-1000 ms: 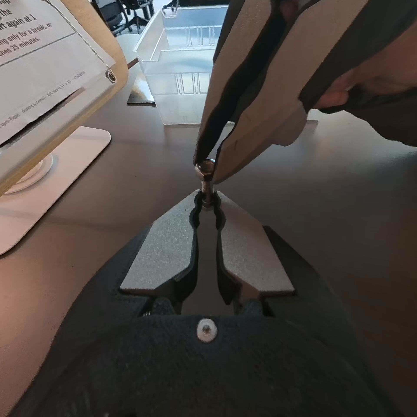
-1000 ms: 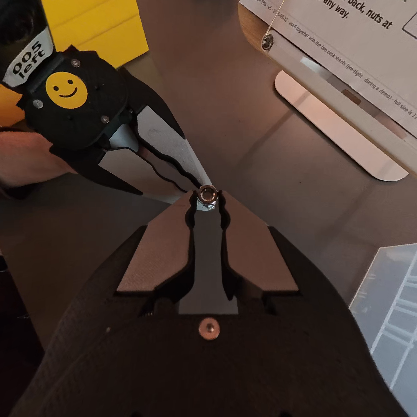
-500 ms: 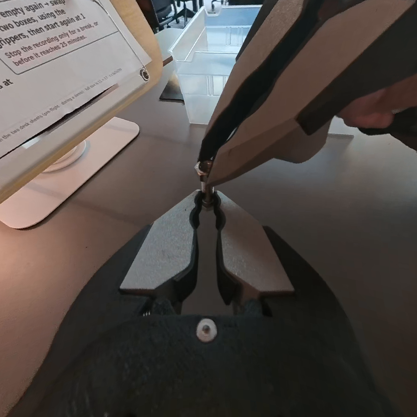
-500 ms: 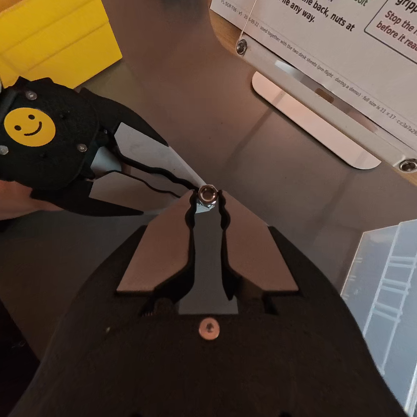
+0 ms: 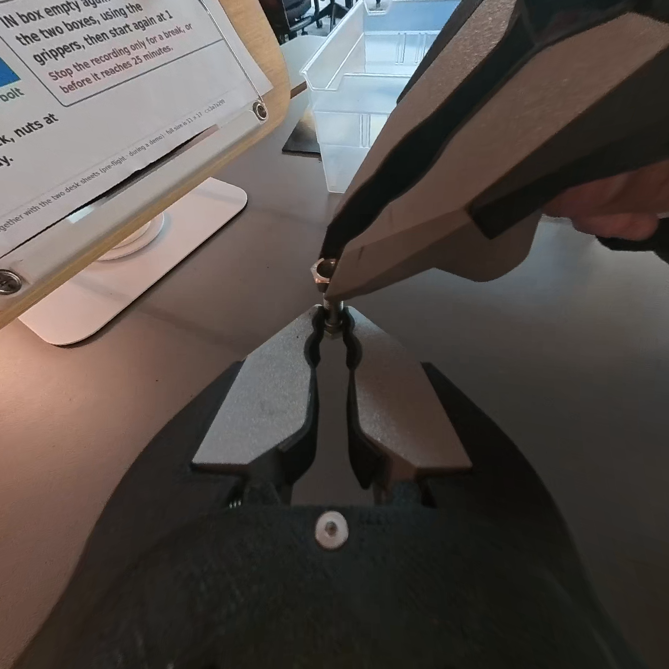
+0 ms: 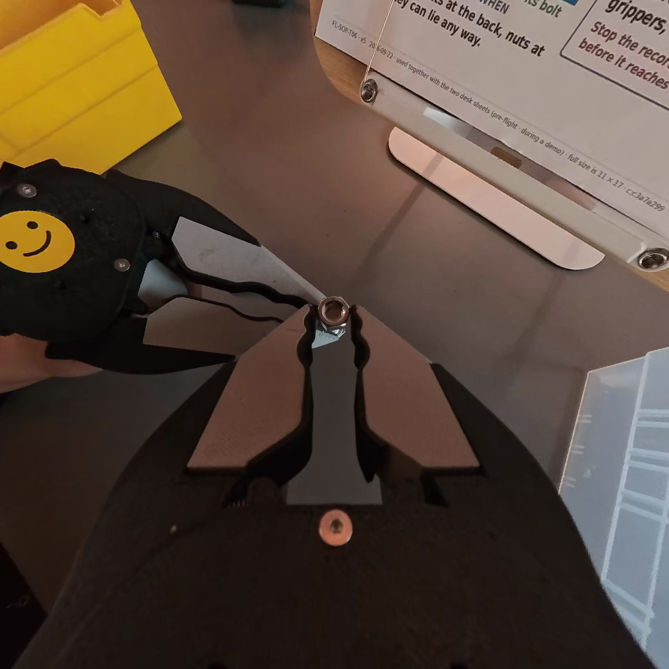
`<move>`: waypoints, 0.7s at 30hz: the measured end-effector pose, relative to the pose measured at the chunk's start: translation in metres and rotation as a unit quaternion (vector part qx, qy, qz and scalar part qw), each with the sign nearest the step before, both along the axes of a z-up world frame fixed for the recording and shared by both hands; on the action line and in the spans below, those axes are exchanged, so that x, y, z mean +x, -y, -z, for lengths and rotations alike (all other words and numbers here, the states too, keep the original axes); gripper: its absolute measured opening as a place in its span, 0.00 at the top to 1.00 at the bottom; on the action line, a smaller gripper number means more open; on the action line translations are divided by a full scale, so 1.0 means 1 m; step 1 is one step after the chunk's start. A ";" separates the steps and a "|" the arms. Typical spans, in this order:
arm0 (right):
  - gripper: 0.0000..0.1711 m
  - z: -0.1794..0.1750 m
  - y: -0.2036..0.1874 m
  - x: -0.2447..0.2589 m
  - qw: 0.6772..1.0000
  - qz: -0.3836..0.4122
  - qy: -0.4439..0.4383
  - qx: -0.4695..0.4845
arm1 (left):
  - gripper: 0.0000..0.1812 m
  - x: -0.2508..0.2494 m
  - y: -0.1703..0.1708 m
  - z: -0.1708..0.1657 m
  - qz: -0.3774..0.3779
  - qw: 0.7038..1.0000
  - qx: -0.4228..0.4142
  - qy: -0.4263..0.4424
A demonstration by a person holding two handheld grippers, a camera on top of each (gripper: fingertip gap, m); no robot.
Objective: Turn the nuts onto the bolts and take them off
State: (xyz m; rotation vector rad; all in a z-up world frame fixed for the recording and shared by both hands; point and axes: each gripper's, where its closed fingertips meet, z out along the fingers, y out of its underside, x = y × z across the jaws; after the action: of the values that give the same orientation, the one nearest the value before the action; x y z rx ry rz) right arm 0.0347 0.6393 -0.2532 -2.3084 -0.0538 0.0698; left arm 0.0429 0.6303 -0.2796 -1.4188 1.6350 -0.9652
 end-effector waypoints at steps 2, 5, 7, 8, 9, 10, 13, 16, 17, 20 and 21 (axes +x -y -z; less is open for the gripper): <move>0.91 0.000 -0.001 0.000 1.000 0.001 -0.001 0.002 | 0.96 0.000 -0.001 0.000 0.000 1.000 -0.002 0.001; 0.91 0.000 -0.001 0.000 1.000 0.001 -0.002 0.009 | 0.96 0.000 -0.001 0.000 0.001 1.000 -0.005 0.002; 0.91 0.000 -0.001 0.000 1.000 0.000 -0.002 0.011 | 0.96 0.000 -0.001 0.000 0.003 1.000 -0.005 0.003; 0.91 0.000 -0.001 0.000 1.000 -0.002 0.000 0.012 | 0.96 0.000 -0.001 0.000 0.004 1.000 -0.004 0.004; 0.91 0.000 0.000 0.000 1.000 -0.003 0.002 0.014 | 0.96 0.000 0.000 0.000 0.006 1.000 -0.003 0.005; 0.91 -0.001 0.000 0.000 1.000 -0.005 0.004 0.017 | 0.96 0.000 0.001 0.000 0.008 1.000 -0.003 0.006; 0.91 -0.002 0.002 0.000 1.000 -0.008 0.001 0.028 | 0.96 0.000 0.002 -0.002 0.014 1.000 0.002 0.010; 0.91 -0.003 0.004 -0.001 0.999 -0.014 -0.010 0.044 | 0.96 -0.001 0.002 -0.003 0.017 1.000 0.009 0.012; 0.91 -0.003 0.004 -0.001 0.999 -0.016 -0.012 0.047 | 0.96 -0.001 0.003 -0.003 0.018 1.000 0.011 0.013; 0.91 -0.003 0.007 -0.002 0.998 -0.025 -0.013 0.053 | 0.96 0.000 0.005 -0.003 0.025 1.000 0.009 0.014; 0.91 -0.002 0.007 -0.001 0.998 -0.027 -0.011 0.054 | 0.96 0.000 0.006 -0.003 0.028 0.999 0.009 0.016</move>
State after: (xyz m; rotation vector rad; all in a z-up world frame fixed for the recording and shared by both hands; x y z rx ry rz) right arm 0.0338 0.6318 -0.2509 -2.1970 -0.1059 0.1178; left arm 0.0426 0.6246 -0.2766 -1.3450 1.6638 -0.9965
